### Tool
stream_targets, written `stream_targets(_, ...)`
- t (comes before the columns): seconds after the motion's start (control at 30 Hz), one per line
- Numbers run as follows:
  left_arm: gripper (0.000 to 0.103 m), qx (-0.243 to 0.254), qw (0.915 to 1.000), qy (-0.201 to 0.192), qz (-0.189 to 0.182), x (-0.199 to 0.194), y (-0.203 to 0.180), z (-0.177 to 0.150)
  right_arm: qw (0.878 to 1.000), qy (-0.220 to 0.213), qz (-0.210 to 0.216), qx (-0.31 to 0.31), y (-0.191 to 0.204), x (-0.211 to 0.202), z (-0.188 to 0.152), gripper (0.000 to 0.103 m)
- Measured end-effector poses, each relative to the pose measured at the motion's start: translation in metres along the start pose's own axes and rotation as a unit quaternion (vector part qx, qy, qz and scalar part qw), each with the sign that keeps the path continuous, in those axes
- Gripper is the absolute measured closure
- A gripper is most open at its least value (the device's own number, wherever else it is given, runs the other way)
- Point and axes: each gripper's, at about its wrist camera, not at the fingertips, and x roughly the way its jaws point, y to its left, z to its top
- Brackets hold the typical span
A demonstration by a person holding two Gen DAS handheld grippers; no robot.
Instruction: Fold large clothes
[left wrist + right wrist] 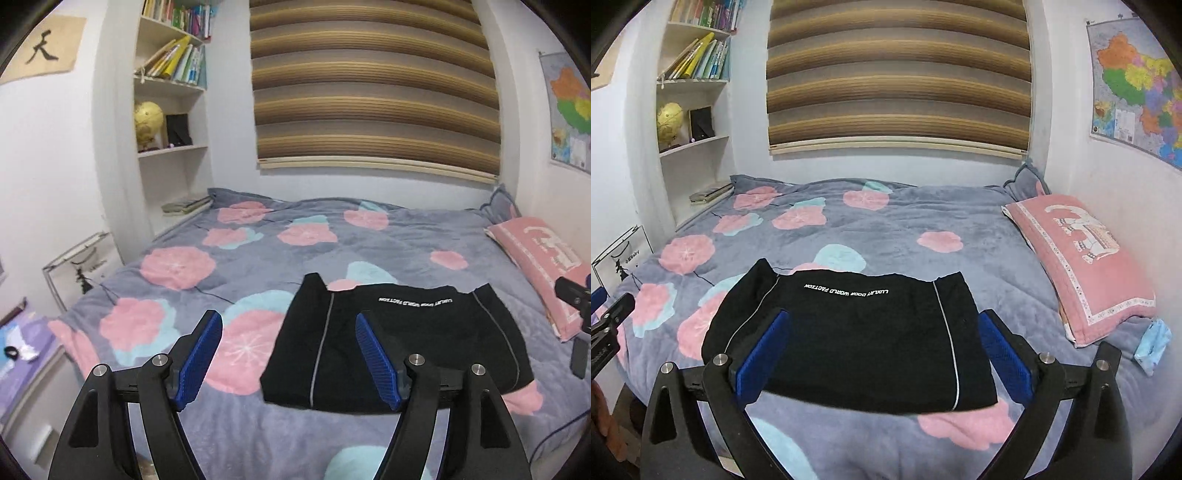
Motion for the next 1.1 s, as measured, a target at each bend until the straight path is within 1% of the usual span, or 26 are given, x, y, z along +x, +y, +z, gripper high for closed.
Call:
stream_targets(0.07, 0.027, 0.002, 1.0000, -0.002, 0.002, -0.008, -0.002, -0.001, 1.000, -0.004, -0.004, -0.006, -0.002, -0.008, -0.003, 0.001)
stream_targets(0.17, 0.027, 0.004, 1.0000, -0.001, -0.008, -0.016, -0.009, -0.004, 1.000, -0.003, -0.011, -0.009, -0.004, -0.014, -0.008, 0.001)
stream_targets(0.23, 0.027, 0.009, 0.9998, 0.008, -0.017, -0.014, -0.015, -0.006, 1.000, 0.000, -0.011, -0.006, -0.008, -0.013, -0.013, 0.001)
stream_targets(0.37, 0.027, 0.021, 0.9995, 0.020, -0.012, -0.009, -0.030, -0.011, 1.000, 0.012, -0.011, 0.008, -0.021, -0.004, -0.020, 0.001)
stream_targets(0.47, 0.027, 0.032, 0.9990, 0.027, -0.016, 0.000, -0.040, -0.012, 0.999, 0.021, -0.016, 0.021, -0.031, 0.008, -0.023, 0.001)
stream_targets(0.67, 0.027, 0.042, 0.9988, 0.025, -0.002, 0.018, -0.058, -0.015, 0.998, 0.044, -0.017, 0.048, -0.051, 0.035, -0.026, 0.001)
stream_targets(0.7, 0.027, 0.042, 0.9987, 0.028, -0.005, 0.022, -0.061, -0.015, 0.997, 0.046, -0.017, 0.053, -0.056, 0.039, -0.027, 0.001)
stream_targets(0.83, 0.027, 0.024, 0.9974, 0.061, -0.030, 0.046, -0.063, -0.020, 0.996, 0.061, -0.020, 0.064, -0.065, 0.054, -0.033, 0.001)
stream_targets(0.97, 0.027, 0.014, 0.9976, 0.065, -0.021, 0.060, -0.065, -0.024, 0.995, 0.071, -0.033, 0.061, -0.069, 0.063, -0.038, 0.001)
stream_targets(1.1, 0.027, 0.014, 0.9972, 0.068, -0.028, 0.067, -0.067, -0.021, 0.995, 0.076, -0.037, 0.062, -0.074, 0.069, -0.041, 0.001)
